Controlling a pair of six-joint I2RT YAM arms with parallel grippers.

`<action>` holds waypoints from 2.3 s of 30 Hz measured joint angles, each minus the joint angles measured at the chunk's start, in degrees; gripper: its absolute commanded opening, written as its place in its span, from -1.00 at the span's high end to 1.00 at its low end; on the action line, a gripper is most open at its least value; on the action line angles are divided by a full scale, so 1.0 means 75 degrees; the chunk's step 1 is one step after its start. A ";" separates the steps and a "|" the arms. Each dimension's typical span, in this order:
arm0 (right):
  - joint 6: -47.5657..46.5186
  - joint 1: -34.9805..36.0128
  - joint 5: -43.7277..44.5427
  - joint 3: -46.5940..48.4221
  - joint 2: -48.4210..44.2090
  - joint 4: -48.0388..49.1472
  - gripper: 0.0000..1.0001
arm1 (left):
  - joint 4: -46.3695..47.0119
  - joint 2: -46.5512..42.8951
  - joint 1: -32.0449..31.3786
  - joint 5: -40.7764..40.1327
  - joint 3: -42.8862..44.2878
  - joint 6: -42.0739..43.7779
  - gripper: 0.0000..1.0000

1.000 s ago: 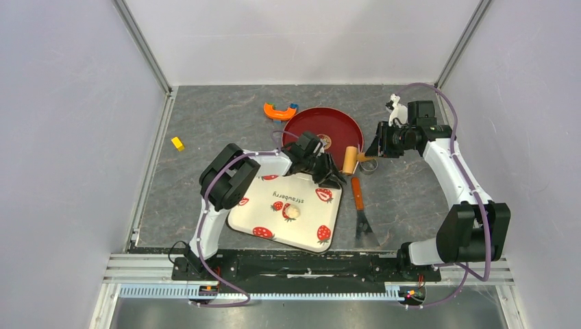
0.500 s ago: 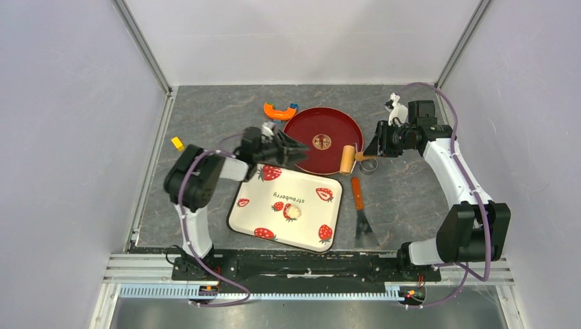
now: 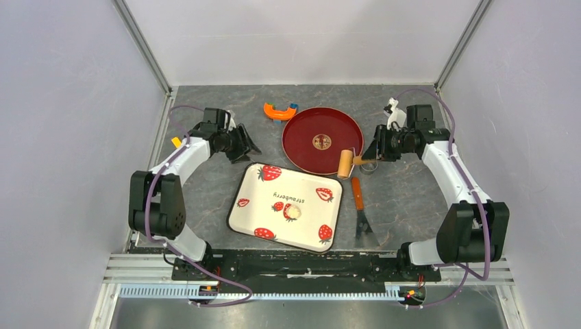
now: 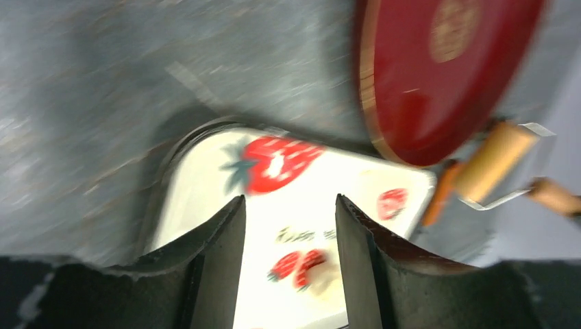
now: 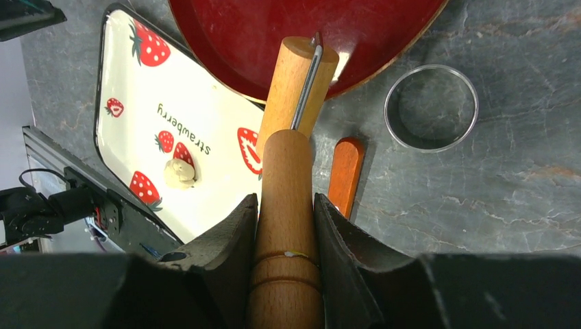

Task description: Roll out the dumpling wrappers from the dough

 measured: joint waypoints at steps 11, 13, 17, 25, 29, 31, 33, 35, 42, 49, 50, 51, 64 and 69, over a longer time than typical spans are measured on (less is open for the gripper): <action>0.0070 0.0003 -0.0131 -0.0860 -0.0265 0.0119 1.00 | -0.2981 0.0382 -0.0061 -0.1719 -0.0393 0.2168 -0.06; 0.0076 0.0003 -0.0149 -0.0860 -0.0283 0.0146 1.00 | -0.2984 0.0586 -0.0073 -0.1716 -0.0621 0.2311 0.01; 0.0079 0.0003 -0.0149 -0.0860 -0.0286 0.0154 1.00 | -0.3042 0.0624 -0.0073 -0.1600 -0.0845 0.2334 0.25; 0.0085 0.0003 -0.0149 -0.0860 -0.0289 0.0160 1.00 | -0.2958 0.0624 -0.0052 -0.1192 -0.1046 0.2320 0.79; 0.0108 0.0003 -0.0149 -0.0860 -0.0289 0.0160 1.00 | -0.2821 0.0603 -0.0067 -0.0647 -0.1239 0.2296 0.96; 0.0119 0.0003 -0.0152 -0.0860 -0.0289 0.0160 1.00 | -0.2716 0.0600 -0.0076 -0.0411 -0.1326 0.2264 0.96; 0.0134 0.0003 -0.0154 -0.0860 -0.0289 0.0160 1.00 | -0.2588 0.0600 -0.0108 -0.0230 -0.1405 0.2133 0.96; 0.0137 0.0003 -0.0154 -0.0860 -0.0289 0.0163 1.00 | -0.2492 0.0597 -0.0125 -0.0128 -0.1454 0.1973 0.96; 0.0137 0.0003 -0.0058 -0.0857 -0.0300 0.0163 1.00 | -0.2270 0.0595 -0.0332 -0.0020 -0.1501 0.1786 0.96; 0.0128 0.0061 0.0047 -0.0761 -0.0329 0.0157 1.00 | -0.2066 0.0659 -0.0560 0.0041 -0.1454 0.1632 0.96; 0.0128 0.0090 0.0047 -0.0743 -0.0329 0.0157 1.00 | -0.2046 0.0688 -0.0577 0.0070 -0.1434 0.1629 0.96; 0.0128 0.0122 0.0044 -0.0729 -0.0329 0.0157 1.00 | -0.2020 0.0717 -0.0592 0.0102 -0.1416 0.1620 0.96; 0.0131 0.0583 -0.0006 -0.0189 -0.0227 0.0128 1.00 | -0.1673 0.0839 -0.0863 0.0125 -0.1177 0.1142 0.15; 0.0131 0.0659 -0.0009 -0.0090 -0.0157 0.0087 1.00 | -0.1763 0.0484 -0.0863 -0.0487 -0.1043 0.1236 0.08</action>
